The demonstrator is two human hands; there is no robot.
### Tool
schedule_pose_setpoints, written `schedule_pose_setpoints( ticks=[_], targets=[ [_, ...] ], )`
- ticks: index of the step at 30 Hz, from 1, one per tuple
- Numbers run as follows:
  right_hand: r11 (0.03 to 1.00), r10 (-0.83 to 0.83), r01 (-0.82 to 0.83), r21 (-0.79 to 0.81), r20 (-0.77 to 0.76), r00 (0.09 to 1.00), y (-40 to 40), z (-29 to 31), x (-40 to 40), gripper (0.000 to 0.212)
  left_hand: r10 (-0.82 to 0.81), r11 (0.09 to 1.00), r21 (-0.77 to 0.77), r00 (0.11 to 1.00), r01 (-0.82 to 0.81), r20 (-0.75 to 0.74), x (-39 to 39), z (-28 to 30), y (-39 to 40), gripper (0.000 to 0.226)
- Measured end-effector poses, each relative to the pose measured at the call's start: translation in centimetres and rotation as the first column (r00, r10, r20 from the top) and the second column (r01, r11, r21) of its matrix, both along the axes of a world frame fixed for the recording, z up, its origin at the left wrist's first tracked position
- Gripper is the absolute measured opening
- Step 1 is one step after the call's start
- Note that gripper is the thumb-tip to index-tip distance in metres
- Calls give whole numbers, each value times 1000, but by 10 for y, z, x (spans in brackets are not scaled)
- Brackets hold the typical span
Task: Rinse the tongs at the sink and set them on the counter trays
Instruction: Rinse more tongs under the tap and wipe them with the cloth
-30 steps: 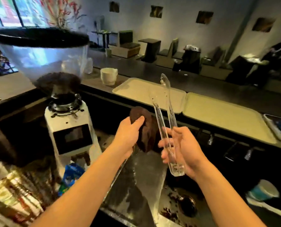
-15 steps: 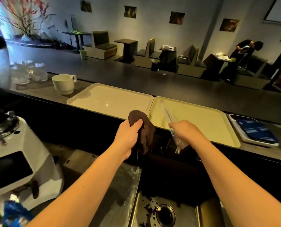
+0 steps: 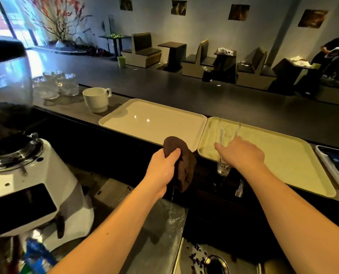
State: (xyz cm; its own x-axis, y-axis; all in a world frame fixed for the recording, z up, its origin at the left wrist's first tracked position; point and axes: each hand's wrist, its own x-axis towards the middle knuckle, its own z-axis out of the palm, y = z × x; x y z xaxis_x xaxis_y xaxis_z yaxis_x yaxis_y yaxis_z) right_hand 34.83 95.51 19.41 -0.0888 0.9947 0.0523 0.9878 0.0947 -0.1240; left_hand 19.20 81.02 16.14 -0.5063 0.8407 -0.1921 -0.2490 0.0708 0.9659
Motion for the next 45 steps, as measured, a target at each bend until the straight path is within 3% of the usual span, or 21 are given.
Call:
schedule_pose_setpoints(
  ticks=[3,6,9,13,16,19,21,28,33,38,42,45],
  targets=[
    [984,34,-49,173,90,995,-9,10,-1,61,22,1000,18,1000,-22,14,-5,-1,-6,22],
    [955,193,-184,231,-15,981,-31,14,-16,39,49,998,24,999,-49,15,-15,-3,-23,21],
    [937,349,-336,95,-282,894,-64,13,-42,22,71,997,32,997,-72,38,-26,-5,-49,16],
    [841,394,-538,-60,-613,685,-117,-6,-84,15,171,984,19,979,-175,112,-44,-18,-100,18],
    [727,459,-676,-120,-647,609,-168,-26,-124,13,306,951,-10,935,-309,180,-65,-39,-158,23],
    [671,445,-727,-147,-705,552,-194,-37,-136,9,332,943,-58,918,-328,215,-66,-51,-193,20],
    [578,468,-796,-177,-727,502,-237,-52,-165,11,385,923,-73,902,-379,197,-86,-69,-244,22],
    [378,562,-884,-273,-692,454,-373,-101,-257,16,649,754,-117,704,-647,287,-140,-115,-408,19],
    [334,563,-863,-380,-654,506,-448,-130,-300,10,757,649,-183,605,-738,246,-178,-144,-498,15],
    [336,642,-860,-383,-576,507,-484,-152,-328,23,786,618,-263,581,-741,212,-208,-168,-531,13],
    [314,644,-854,-416,-568,513,-483,-175,-342,8,773,634,-275,585,-723,244,-222,-180,-528,12],
    [318,685,-836,-447,-501,529,-470,-192,-362,17,799,601,-310,564,-736,210,-231,-184,-512,15]
  ],
)
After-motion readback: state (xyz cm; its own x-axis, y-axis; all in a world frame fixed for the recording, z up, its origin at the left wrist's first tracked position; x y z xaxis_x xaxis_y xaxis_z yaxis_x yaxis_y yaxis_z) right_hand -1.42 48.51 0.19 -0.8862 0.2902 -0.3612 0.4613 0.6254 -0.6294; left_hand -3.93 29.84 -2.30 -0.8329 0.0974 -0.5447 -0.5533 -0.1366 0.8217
